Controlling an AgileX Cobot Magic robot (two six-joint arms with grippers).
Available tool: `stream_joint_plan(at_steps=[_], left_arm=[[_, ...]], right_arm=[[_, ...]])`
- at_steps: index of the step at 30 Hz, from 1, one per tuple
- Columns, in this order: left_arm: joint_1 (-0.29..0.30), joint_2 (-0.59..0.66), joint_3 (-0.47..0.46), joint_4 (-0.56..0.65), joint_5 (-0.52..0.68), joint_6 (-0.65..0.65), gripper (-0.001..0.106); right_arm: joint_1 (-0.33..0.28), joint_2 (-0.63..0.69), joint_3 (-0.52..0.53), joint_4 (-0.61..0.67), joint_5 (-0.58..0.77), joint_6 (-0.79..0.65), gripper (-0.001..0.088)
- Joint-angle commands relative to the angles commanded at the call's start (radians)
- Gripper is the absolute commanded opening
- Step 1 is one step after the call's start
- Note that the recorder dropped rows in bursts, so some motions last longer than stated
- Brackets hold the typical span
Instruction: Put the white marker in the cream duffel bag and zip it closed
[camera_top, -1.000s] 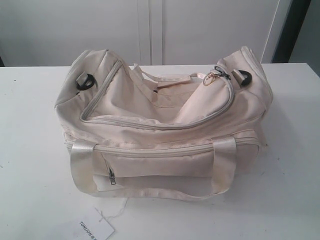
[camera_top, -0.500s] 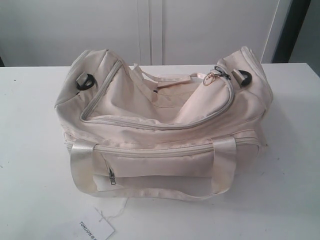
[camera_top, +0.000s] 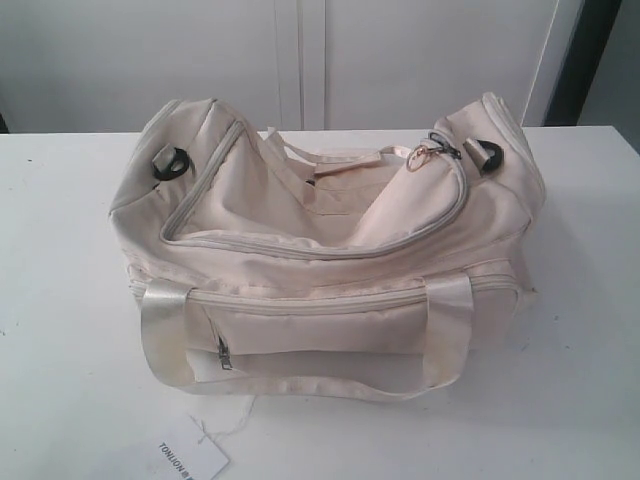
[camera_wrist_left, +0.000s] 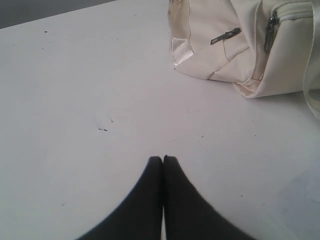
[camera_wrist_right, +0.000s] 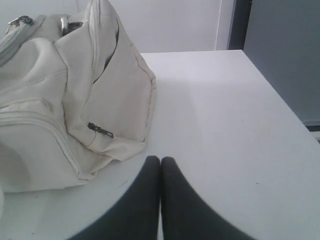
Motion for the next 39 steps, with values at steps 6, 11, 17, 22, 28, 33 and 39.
stream_joint_plan(at_steps=[6, 11, 17, 22, 28, 33, 39], left_arm=[[0.000, 0.000, 0.000, 0.000, 0.000, 0.000, 0.000], [0.000, 0.000, 0.000, 0.000, 0.000, 0.000, 0.000], [0.000, 0.000, 0.000, 0.000, 0.000, 0.000, 0.000], [0.000, 0.000, 0.000, 0.000, 0.000, 0.000, 0.000], [0.000, 0.000, 0.000, 0.000, 0.000, 0.000, 0.000], [0.000, 0.000, 0.000, 0.000, 0.000, 0.000, 0.000], [0.000, 0.000, 0.000, 0.000, 0.000, 0.000, 0.000]], right_arm=[[0.000, 0.000, 0.060, 0.004, -0.042, 0.079, 0.0000], [0.000, 0.000, 0.060, 0.002, -0.042, 0.079, 0.0000], [0.000, 0.000, 0.060, 0.000, -0.042, 0.079, 0.0000], [0.000, 0.000, 0.060, 0.000, -0.042, 0.053, 0.0000], [0.000, 0.000, 0.060, -0.002, -0.052, 0.016, 0.0000], [0.000, 0.000, 0.060, -0.004, -0.052, 0.016, 0.0000], [0.000, 0.000, 0.060, -0.042, -0.061, 0.016, 0.0000]])
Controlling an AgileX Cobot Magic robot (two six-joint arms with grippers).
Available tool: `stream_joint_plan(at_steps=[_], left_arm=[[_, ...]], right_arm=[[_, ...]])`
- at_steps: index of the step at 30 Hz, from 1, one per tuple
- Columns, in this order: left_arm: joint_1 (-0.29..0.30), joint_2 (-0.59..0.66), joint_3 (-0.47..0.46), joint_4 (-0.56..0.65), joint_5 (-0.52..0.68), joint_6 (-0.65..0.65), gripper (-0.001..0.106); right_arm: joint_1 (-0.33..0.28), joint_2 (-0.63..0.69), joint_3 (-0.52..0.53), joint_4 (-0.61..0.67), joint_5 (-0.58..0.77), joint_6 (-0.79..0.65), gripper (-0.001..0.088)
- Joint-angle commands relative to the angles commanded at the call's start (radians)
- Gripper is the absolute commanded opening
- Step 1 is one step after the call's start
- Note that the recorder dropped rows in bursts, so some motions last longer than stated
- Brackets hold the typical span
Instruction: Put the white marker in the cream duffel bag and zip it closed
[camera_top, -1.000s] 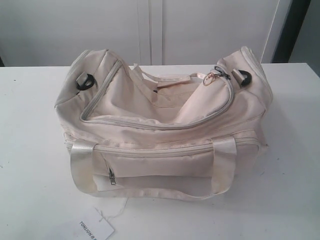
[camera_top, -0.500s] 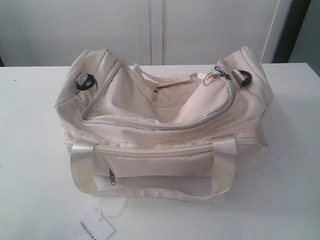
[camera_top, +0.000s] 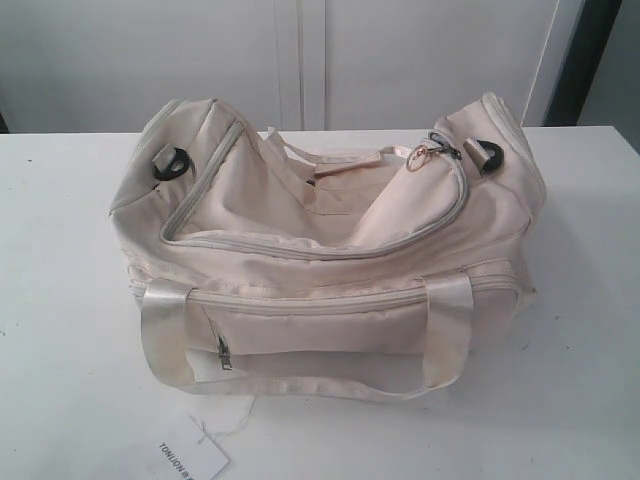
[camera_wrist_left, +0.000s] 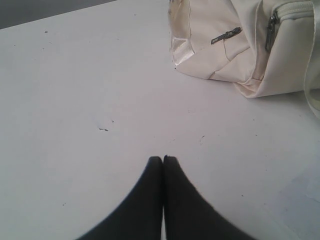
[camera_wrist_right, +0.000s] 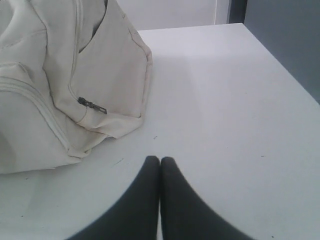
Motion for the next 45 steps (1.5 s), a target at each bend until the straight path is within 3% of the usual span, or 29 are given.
stream_joint_plan(at_steps=[45], left_arm=[[0.000, 0.000, 0.000, 0.000, 0.000, 0.000, 0.000]], right_arm=[[0.000, 0.000, 0.000, -0.018, -0.002, 0.000, 0.0000]])
